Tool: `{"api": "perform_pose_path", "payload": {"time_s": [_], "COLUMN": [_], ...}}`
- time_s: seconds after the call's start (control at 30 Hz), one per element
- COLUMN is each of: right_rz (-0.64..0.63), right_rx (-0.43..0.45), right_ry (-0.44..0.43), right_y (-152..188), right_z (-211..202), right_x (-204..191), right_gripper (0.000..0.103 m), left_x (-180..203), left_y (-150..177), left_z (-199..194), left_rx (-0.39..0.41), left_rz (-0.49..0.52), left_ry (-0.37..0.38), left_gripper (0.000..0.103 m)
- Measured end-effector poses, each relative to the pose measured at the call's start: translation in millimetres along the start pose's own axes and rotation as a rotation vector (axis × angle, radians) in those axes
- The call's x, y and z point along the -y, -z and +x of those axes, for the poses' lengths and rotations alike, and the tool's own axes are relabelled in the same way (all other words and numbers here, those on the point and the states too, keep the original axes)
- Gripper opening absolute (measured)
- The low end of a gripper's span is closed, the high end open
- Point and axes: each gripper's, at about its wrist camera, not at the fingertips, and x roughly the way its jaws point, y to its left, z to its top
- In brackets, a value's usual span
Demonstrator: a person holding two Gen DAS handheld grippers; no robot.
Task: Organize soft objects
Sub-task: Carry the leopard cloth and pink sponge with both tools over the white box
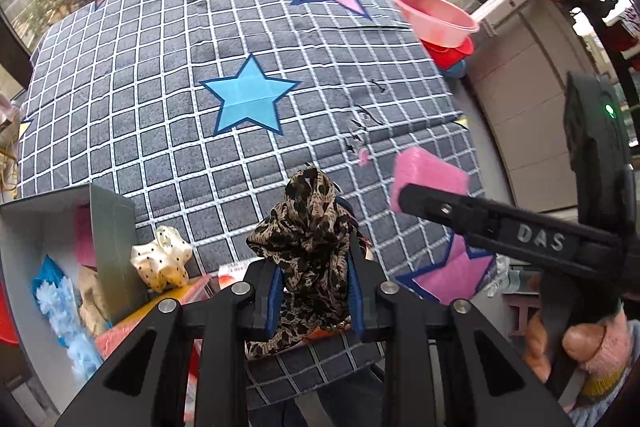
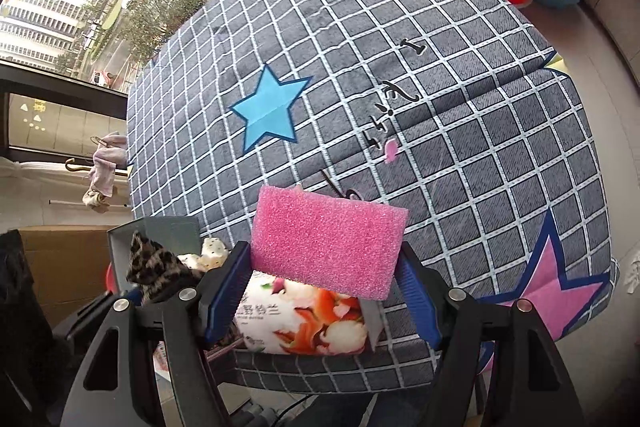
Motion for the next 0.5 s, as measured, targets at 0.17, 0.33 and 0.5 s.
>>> {"api": "perform_pose_path", "payload": {"time_s": [0.17, 0.33, 0.5], "right_rz": [-0.016, -0.038, -0.083], "right_rx": [0.013, 0.010, -0.004], "right_ry": [-0.001, -0.004, -0.006], "right_y": [15.3, 32.1, 49.3], "right_z": [-11.3, -16.6, -15.9], "right_x": [-14.5, -30.5, -53.1], "right_gripper": [0.073, 0.073, 0.073], "left_x": [1.4, -7.5, -31.7], "left_y": [18.7, 39.1, 57.2], "left_z": [-21.9, -47.0, -72.6], "left_rx": [0.018, 0.055, 0.099], "left_rz": [0.024, 0.032, -0.022], "left_ry": [0.028, 0.033, 0.034], "left_gripper": [0.030, 0.030, 0.030]}}
